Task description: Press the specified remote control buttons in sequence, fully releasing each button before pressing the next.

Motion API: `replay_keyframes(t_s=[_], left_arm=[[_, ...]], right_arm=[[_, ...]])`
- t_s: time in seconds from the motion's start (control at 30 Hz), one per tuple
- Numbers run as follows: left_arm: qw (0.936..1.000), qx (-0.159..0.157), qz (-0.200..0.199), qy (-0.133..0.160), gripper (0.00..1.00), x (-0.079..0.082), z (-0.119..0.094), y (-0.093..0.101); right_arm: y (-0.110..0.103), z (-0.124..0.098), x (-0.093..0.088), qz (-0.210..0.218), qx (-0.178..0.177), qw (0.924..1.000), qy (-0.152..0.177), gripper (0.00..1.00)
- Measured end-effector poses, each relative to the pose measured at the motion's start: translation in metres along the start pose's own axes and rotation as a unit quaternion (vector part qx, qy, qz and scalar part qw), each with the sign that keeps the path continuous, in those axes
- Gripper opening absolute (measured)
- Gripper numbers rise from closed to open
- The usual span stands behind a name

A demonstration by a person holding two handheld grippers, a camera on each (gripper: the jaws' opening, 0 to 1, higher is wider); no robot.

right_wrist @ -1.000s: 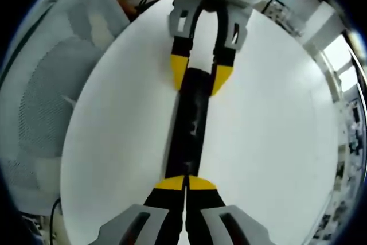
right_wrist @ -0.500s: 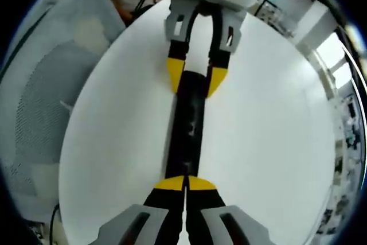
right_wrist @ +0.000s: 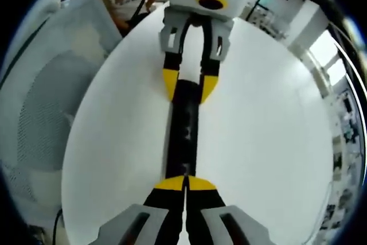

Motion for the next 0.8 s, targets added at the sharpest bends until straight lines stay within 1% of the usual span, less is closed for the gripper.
replay_keyframes(t_s=[0.4, 0.8], left_arm=[[1.0, 0.001, 0.0, 0.0, 0.24, 0.0001, -0.0003, 0.0001], [1.0, 0.0, 0.0, 0.0, 0.24, 0.0007, -0.0005, -0.0002]], right_arm=[[-0.0015, -0.0023, 0.0027, 0.0, 0.007, 1.0, 0.0, 0.0], [-0.0013, 0.0021, 0.0058, -0.005, 0.015, 0.9999, 0.001, 0.0]])
Point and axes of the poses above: the point that each gripper's makers call its tool centre point, and the gripper's own axes: z roughly forward along the fingers, y roughly to its right, x roughly out of its top, the point moved 3 cm from there along -z, roughly backward along the fingers, and after that the axes turned 4 degrees about -x, right-handed, at the moved point
